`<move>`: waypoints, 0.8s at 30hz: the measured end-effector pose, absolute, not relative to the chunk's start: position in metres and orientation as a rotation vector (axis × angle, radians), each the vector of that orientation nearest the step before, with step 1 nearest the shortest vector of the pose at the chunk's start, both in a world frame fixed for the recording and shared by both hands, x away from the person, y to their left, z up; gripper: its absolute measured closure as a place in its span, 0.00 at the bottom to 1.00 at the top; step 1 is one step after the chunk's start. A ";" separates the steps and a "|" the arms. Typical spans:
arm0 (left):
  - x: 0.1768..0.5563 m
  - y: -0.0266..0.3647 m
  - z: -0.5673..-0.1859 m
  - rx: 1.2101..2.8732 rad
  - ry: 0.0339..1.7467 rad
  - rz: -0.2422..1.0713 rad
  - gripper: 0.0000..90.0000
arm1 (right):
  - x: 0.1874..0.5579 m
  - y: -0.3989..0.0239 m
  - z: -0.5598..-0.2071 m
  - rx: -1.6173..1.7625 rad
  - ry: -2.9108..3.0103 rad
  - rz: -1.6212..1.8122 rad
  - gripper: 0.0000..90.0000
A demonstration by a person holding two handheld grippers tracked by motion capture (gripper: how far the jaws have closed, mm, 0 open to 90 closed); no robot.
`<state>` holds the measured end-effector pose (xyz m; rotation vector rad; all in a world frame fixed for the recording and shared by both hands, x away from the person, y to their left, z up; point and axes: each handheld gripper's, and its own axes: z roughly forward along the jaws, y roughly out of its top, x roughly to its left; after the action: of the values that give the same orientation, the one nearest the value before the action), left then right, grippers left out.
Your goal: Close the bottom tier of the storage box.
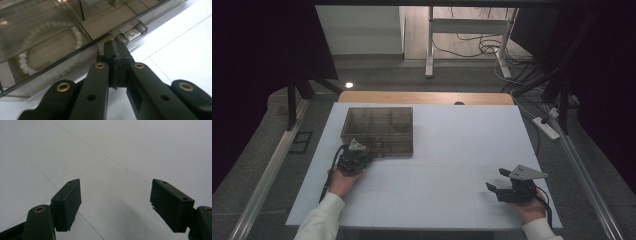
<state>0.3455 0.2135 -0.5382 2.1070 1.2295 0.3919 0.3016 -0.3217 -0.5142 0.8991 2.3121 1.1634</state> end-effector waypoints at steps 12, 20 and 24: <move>0.355 0.212 -0.537 2.093 1.239 0.400 0.99 | 0.301 -0.322 -0.514 0.898 2.315 1.158 0.28; 0.361 0.212 -0.536 2.098 1.240 0.399 0.99 | 0.302 -0.321 -0.515 0.900 2.318 1.156 0.28; 0.361 0.212 -0.535 2.096 1.237 0.398 0.99 | 0.302 -0.321 -0.515 0.897 2.318 1.155 0.28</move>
<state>0.3608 0.2119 -0.5351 2.0959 1.2370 0.3983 0.3017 -0.3213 -0.5145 0.8973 2.3182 1.1547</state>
